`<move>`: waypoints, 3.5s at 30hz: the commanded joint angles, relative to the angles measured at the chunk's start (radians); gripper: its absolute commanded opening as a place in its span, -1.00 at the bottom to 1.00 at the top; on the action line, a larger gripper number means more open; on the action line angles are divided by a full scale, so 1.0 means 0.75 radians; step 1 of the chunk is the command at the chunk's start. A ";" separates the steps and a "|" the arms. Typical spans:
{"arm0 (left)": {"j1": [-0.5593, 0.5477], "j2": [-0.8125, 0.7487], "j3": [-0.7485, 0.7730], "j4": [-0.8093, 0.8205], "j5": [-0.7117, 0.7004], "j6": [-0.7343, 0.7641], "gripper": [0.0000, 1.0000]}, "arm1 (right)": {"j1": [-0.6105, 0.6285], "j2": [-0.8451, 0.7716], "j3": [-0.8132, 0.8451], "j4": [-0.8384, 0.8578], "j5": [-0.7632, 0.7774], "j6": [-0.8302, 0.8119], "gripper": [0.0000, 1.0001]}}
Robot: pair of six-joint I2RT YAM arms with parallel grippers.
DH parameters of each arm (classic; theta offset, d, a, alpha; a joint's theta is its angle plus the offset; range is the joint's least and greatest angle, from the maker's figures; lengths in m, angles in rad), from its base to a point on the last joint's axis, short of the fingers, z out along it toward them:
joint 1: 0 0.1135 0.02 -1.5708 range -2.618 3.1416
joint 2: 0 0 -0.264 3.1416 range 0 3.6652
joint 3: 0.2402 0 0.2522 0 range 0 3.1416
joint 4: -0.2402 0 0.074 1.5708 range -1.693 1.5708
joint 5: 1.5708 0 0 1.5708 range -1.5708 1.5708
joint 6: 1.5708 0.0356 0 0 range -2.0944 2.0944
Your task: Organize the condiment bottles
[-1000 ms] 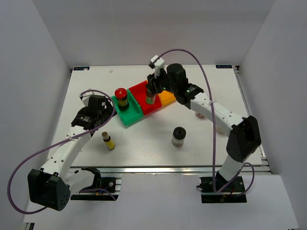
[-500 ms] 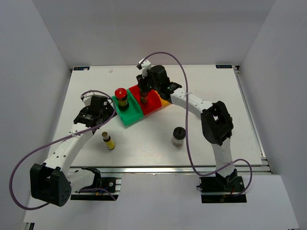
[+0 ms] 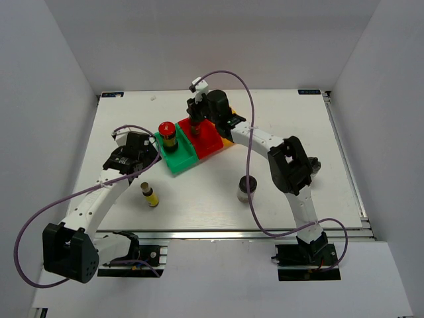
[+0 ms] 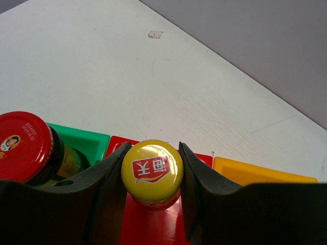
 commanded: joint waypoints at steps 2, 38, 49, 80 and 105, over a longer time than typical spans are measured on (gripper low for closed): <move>-0.004 0.005 0.030 -0.014 -0.024 -0.016 0.96 | -0.005 0.014 0.123 0.246 0.022 0.014 -0.75; -0.004 -0.072 0.179 -0.574 0.250 0.045 0.96 | -0.009 -0.743 -0.498 -0.373 0.302 0.092 0.79; -0.004 -0.066 0.079 -0.593 0.344 0.111 0.87 | -0.021 -0.892 -0.705 -0.322 0.326 0.149 0.79; -0.023 -0.001 0.329 -0.362 0.775 0.360 -1.00 | -0.050 -1.078 -0.952 -0.304 0.451 0.211 0.79; -0.201 0.974 1.462 -0.169 0.596 0.567 -1.00 | -0.225 -1.150 -1.057 -0.308 0.521 0.278 0.79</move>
